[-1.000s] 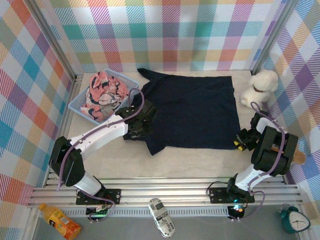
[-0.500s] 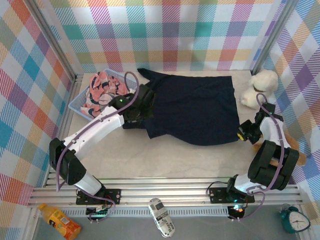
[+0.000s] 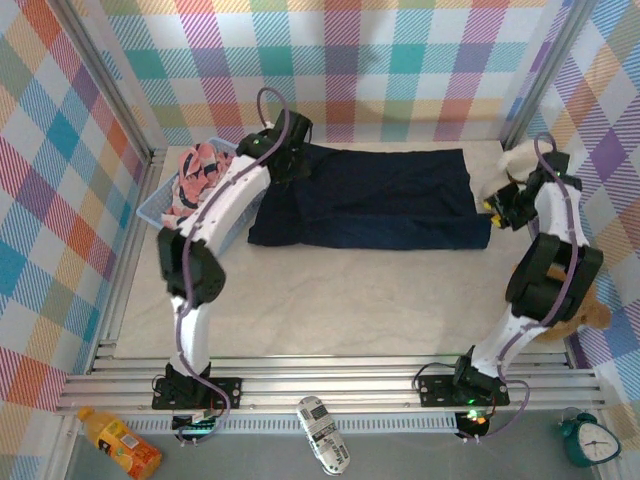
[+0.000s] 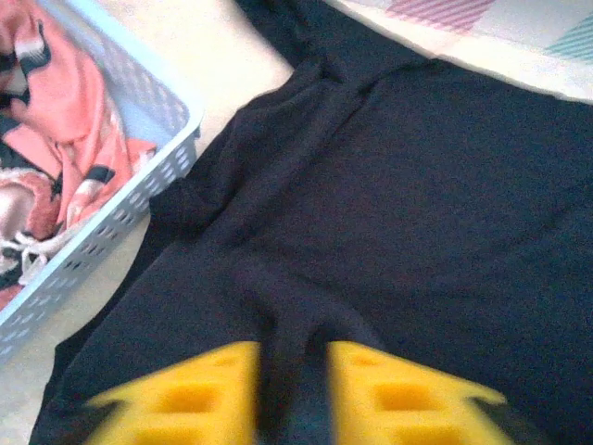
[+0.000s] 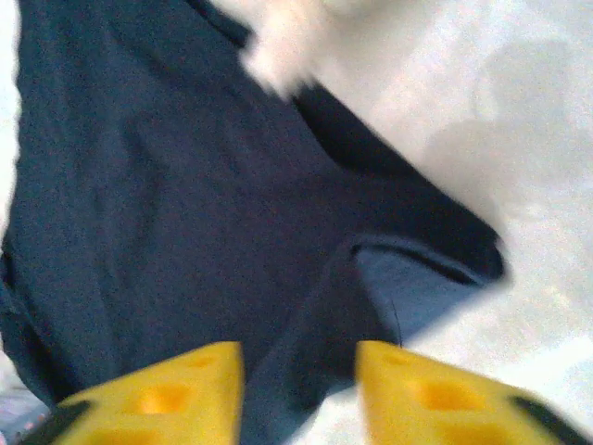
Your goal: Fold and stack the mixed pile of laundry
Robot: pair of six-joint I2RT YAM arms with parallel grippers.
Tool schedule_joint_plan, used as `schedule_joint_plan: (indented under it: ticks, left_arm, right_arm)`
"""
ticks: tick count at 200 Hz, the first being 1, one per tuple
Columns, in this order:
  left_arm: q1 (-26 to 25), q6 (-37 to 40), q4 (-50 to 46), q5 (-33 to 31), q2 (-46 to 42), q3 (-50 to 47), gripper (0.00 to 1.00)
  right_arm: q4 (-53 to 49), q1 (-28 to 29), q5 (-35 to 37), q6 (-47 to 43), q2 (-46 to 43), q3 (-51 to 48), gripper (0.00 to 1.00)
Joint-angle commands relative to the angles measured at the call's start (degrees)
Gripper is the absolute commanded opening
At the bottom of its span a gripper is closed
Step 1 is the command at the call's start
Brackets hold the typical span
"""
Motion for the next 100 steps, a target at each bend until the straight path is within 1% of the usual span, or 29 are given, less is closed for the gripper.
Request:
schedule_joint_plan:
  ticks: [1, 2, 3, 4, 7, 11, 16, 25, 33, 62, 73, 80, 87, 95, 100]
  left_arm:
    - [4.0, -0.79, -15.66, 1.14, 11.22, 17.92, 1.0]
    - [4.13, -0.81, -16.15, 1.25, 11.7, 18.69, 1.0]
    - [4.24, -0.83, -16.66, 1.35, 12.16, 19.08, 1.0]
    - [4.34, -0.88, -17.13, 1.44, 12.48, 19.98, 1.0]
    - [4.58, -0.92, -18.24, 1.72, 13.42, 22.04, 1.0]
    - [4.69, -0.88, -19.2, 1.84, 14.15, 23.74, 1.0]
    - [4.7, -0.44, -19.49, 1.97, 14.26, 24.25, 1.0]
    - [4.66, 0.65, -18.24, 2.34, 12.44, 21.97, 1.0]
    - [4.65, 1.18, -15.8, 3.18, 9.6, 17.41, 1.0]
    - [4.54, 0.48, -3.74, 10.02, -4.4, -5.49, 1.0]
    - [4.38, -0.93, 0.56, 13.37, -9.04, -13.73, 0.96]
    - [4.15, -1.79, 3.44, 15.54, -11.62, -18.7, 0.92]
    - [3.81, -2.77, 6.32, 17.62, -13.74, -23.16, 0.84]
    - [3.21, -3.76, 9.45, 19.44, -15.56, -27.6, 0.74]
    - [2.77, -4.07, 11.36, 20.45, -16.29, -29.94, 0.65]
  right_arm:
    - [0.28, 0.93, -3.08, 2.57, 4.91, 9.24, 0.58]
    - [0.21, 0.98, -3.04, 2.46, 5.01, 9.5, 0.6]
    - [0.09, 1.11, -2.9, 2.05, 5.12, 10.01, 0.64]
    - [0.09, 1.11, -2.9, 2.05, 5.12, 10.01, 0.64]
    - [-0.07, 1.34, -2.52, 1.52, 5.16, 10.61, 0.73]
    - [-0.35, 1.65, -1.98, 0.77, 5.0, 11.15, 0.81]
    - [-0.64, 2.04, -1.06, -0.19, 4.51, 11.27, 0.85]
    - [-0.65, 2.43, -0.5, -2.06, 3.17, 10.35, 0.85]
    - [-0.44, 2.61, -0.44, -3.28, 1.77, 8.73, 0.85]
    - [-1.49, 3.74, -0.21, -8.13, -3.85, 0.69, 0.82]
    - [-2.56, 5.34, 0.65, -9.81, -5.83, -2.73, 0.8]
    - [-2.68, 6.55, 1.15, -10.32, -6.75, -4.61, 0.79]
    - [-2.74, 8.56, 1.43, -10.79, -7.55, -6.49, 0.77]
    - [-3.04, 10.87, 2.12, -10.9, -7.99, -8.46, 0.73]
    - [-2.84, 12.56, 2.61, -10.99, -8.13, -9.45, 0.71]
